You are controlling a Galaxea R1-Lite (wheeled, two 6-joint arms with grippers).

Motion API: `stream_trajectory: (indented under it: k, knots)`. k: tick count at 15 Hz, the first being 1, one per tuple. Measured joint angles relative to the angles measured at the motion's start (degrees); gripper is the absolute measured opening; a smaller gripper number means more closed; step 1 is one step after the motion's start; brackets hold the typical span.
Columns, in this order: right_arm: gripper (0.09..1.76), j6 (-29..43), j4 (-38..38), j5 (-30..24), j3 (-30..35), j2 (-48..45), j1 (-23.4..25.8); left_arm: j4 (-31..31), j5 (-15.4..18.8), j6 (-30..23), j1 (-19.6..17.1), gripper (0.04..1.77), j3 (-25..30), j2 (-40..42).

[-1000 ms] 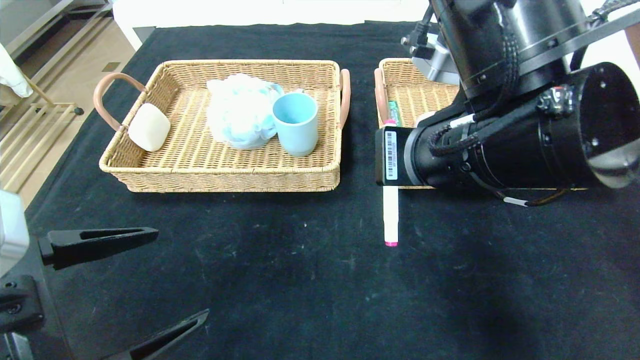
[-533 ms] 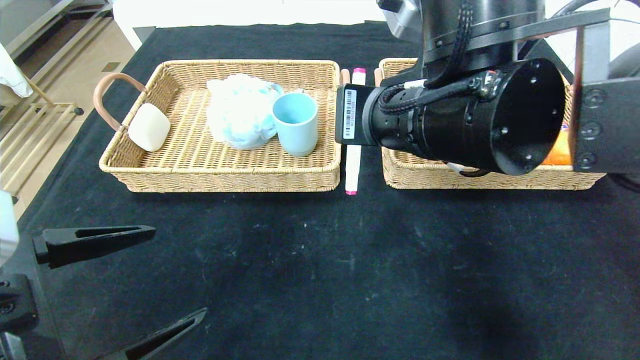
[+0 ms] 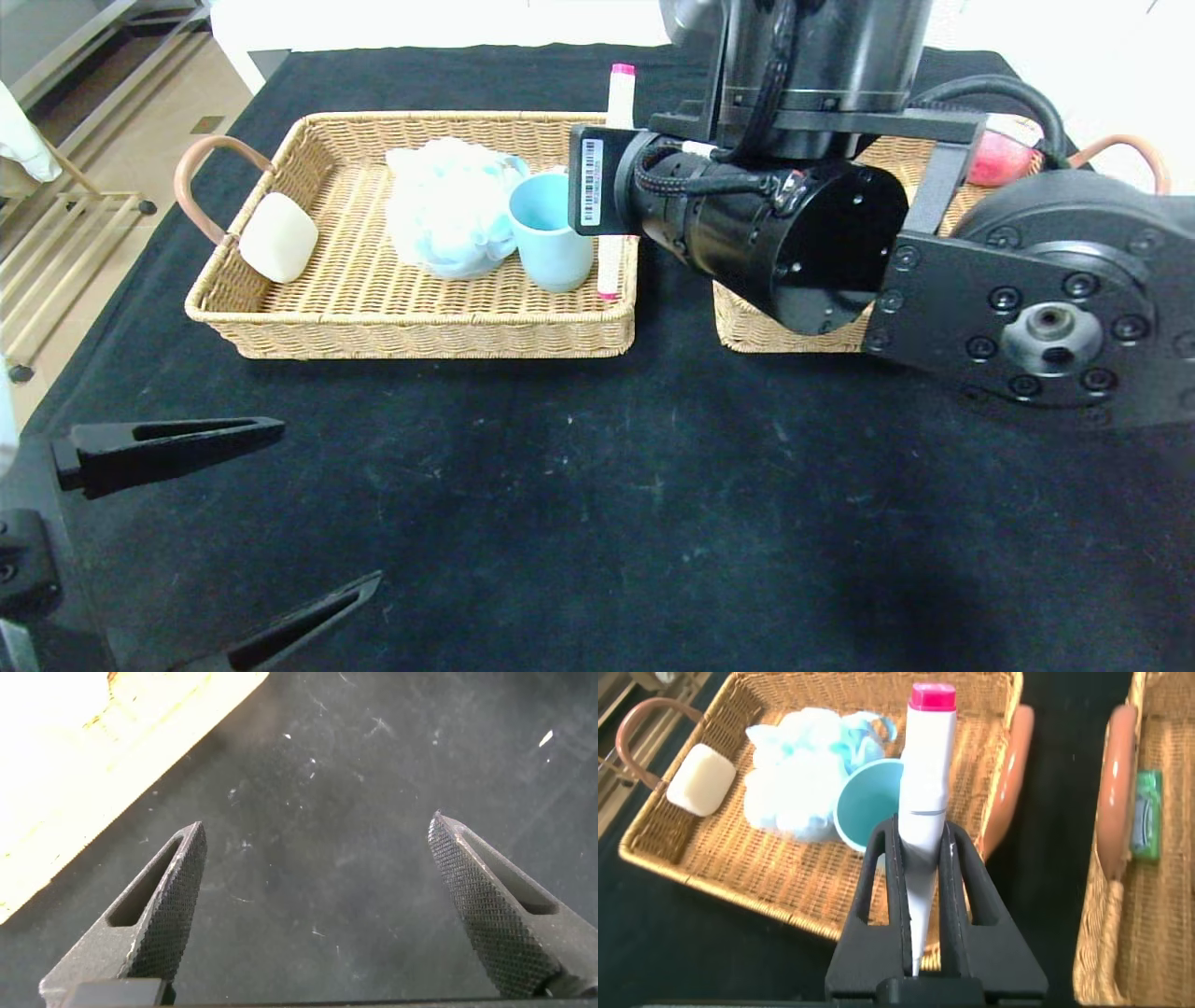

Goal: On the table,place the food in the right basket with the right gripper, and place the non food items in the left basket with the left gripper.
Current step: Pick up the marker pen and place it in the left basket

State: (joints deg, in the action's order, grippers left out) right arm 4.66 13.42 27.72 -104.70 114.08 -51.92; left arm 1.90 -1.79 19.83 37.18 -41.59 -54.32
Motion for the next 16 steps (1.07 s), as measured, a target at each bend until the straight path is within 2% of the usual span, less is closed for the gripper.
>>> stream_trajectory:
  k: [7,12,13,16]
  knots:
    - [0.29,-9.58,14.06,-0.02,1.1,5.13,0.38,0.16,-0.02,0.63,0.33,1.72,-0.49,1.43]
    - [0.29,-10.69,15.38,-0.02,1.15,7.51,1.1,0.27,0.01,0.63,0.6,1.72,-0.49,1.65]
    - [0.34,-10.76,15.38,-0.05,1.12,7.61,1.15,0.27,0.04,0.63,0.63,1.72,-0.41,1.65]
    - [0.77,-10.93,15.35,-0.02,1.12,7.72,0.9,0.29,0.06,0.63,0.71,1.72,-0.35,1.65]
